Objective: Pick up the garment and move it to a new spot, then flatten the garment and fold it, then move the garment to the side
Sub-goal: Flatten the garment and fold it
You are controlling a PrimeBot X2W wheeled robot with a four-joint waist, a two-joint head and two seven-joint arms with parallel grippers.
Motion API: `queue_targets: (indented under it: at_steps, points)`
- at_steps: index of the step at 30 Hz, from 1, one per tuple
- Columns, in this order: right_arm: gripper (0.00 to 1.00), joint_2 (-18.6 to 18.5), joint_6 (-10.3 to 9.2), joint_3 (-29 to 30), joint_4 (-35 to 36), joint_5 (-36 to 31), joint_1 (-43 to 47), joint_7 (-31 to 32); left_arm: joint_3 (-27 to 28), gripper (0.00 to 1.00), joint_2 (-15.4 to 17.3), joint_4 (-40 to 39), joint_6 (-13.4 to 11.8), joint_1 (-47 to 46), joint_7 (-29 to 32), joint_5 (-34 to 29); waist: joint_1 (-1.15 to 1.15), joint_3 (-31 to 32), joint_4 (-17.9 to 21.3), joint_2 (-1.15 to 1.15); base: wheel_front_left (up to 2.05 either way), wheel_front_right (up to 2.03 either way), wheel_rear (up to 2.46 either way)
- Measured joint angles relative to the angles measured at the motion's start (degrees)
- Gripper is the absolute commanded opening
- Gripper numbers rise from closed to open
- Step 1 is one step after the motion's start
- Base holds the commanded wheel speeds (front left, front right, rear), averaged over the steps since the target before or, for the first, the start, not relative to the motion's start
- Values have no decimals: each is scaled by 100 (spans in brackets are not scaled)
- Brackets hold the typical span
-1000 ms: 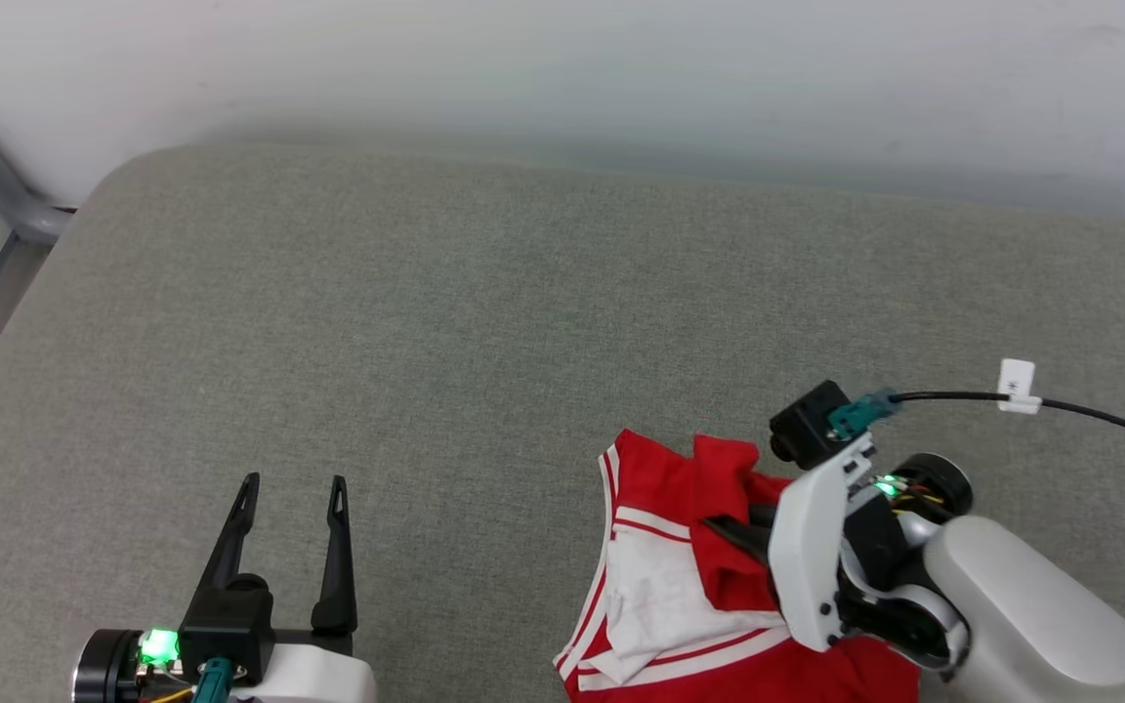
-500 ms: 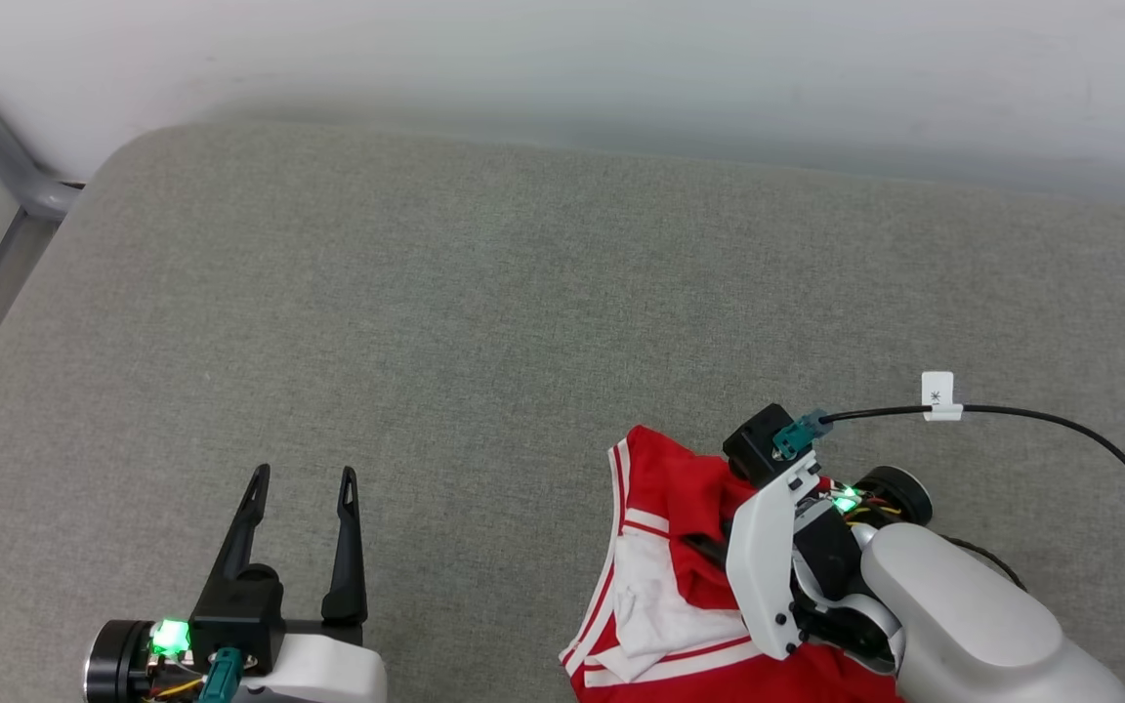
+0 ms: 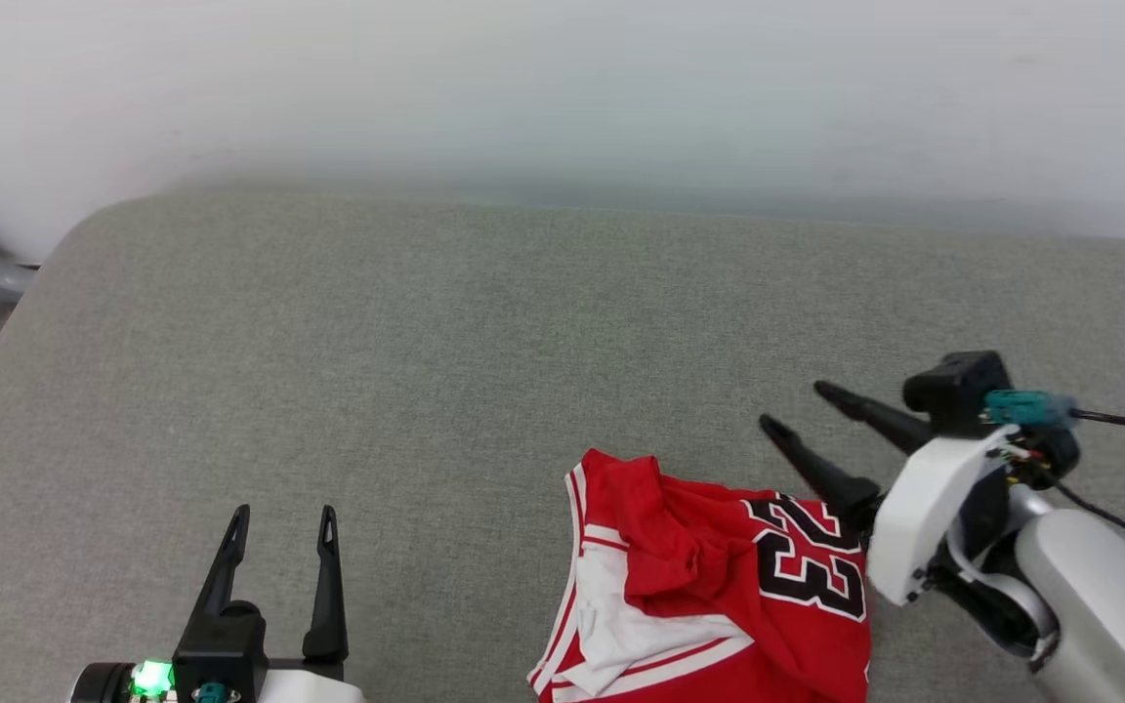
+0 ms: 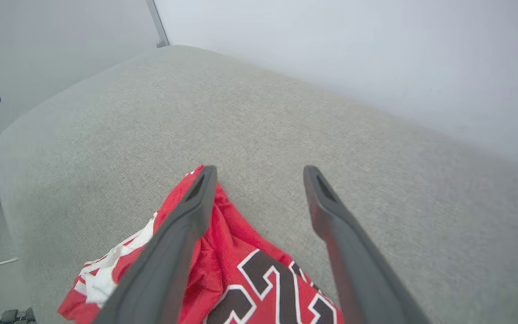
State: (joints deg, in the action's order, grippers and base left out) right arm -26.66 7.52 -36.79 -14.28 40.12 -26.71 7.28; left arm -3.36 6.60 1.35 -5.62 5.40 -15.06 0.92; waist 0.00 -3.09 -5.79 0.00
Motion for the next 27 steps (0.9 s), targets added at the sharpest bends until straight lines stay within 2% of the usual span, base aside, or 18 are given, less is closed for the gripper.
queue_targets:
  at_steps: [5, 10, 14, 19, 27]
  points:
    - [100, 80, -1, 1194, 261, -659, 597, -447, 19, 100, 19, -12, 1, 111, 0, 0, 0, 136, 168, 0, 0, 0, 0]
    - [100, 539, -1, 2386, 495, -1390, 1247, -860, 30, 100, 43, 20, 4, 139, 0, -20, 0, 227, 273, 0, 0, 0, 0]
    - [100, 992, -1, 3051, 781, -1938, 1724, -1141, 19, 100, 59, 48, -5, 146, 0, -37, 0, 303, 314, 0, 0, 0, 0]
    - [100, 1489, -1, 3521, 1147, -2413, 2270, -1389, 1, 100, 69, 44, -14, 181, 0, -59, -1, 372, 360, 0, 0, 0, 0]
    - [100, 1984, 0, 3756, 1537, -2816, 3067, -1586, -74, 100, 58, -47, -49, 253, -1, -69, -1, 441, 422, 0, 0, 0, 0]
